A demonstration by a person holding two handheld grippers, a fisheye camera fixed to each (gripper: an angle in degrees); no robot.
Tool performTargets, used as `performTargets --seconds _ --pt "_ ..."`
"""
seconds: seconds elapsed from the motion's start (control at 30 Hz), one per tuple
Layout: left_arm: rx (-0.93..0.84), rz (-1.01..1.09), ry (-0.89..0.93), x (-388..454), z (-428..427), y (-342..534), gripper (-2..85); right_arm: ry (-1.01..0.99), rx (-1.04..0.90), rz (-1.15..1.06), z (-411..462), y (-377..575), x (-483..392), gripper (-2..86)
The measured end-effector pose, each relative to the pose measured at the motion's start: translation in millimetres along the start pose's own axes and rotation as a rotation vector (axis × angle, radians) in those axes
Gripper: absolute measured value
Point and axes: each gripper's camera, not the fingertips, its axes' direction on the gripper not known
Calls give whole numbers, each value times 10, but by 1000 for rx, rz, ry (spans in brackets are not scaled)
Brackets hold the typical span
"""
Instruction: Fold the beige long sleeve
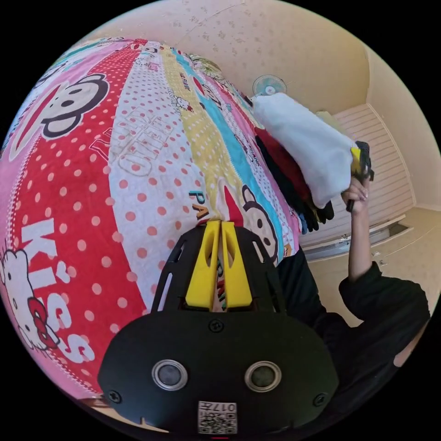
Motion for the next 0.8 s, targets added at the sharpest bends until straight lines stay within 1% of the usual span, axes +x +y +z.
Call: performTargets --seconds 0.03,0.1,0.17,0.23,0.27,0.3,0.33,0.4,0.43,0.47,0.5,0.53,0.57,0.6,0.63,0.67,0.7,0.73,0.77,0.8 --pt "16 -13 5 -36 -58 12 -10 -6 -69 -14 311 -1 -23 3" --pt "90 -48 -17 -147 -354 79 -10 2 -299 -10 1421 238 84 10" --pt "162 -78 -74 -206 -619 174 -10 -38 -376 61 1915 526 304 16" --pt "236 -102 -114 -260 -839 288 -10 -150 -313 114 2001 742 445 25" --pt "278 -109 -117 -301 -940 348 -9 -211 -214 103 1878 812 440 31" --pt "305 -114 -112 -343 -997 376 -9 -195 -105 83 1669 824 384 41" --pt "313 -115 -109 -365 -1008 375 -9 -156 -47 71 1538 810 341 48" --pt "288 -121 -101 -445 -954 268 -8 91 193 56 995 737 163 89" --pt "272 -121 -103 -462 -922 224 -8 151 253 62 877 722 135 95" --pt "246 -117 -119 -484 -866 141 -9 254 354 48 712 689 94 107" --pt "235 -113 -139 -501 -838 81 -9 366 399 46 683 630 130 110" --pt "232 -112 -145 -513 -833 59 -9 414 399 55 723 584 195 112" --pt "232 -115 -141 -554 -838 33 -9 438 335 83 911 455 431 104" --pt "244 -120 -116 -612 -863 35 -8 332 192 145 1246 307 785 92" --pt "254 -121 -98 -643 -880 44 -8 222 123 178 1450 258 966 83" --pt "272 -120 -55 -704 -917 68 -7 24 79 219 1801 264 1165 68" --pt "285 -125 -6 -757 -974 100 -5 -77 156 175 2016 379 1081 54" --pt "286 -131 22 -780 -1009 119 -4 -113 161 135 2140 422 983 50" --pt "318 -129 73 -795 -1130 183 3 -180 89 65 2466 475 761 42" --pt "404 -122 98 -777 -1326 291 12 -219 -31 26 2878 553 536 36"
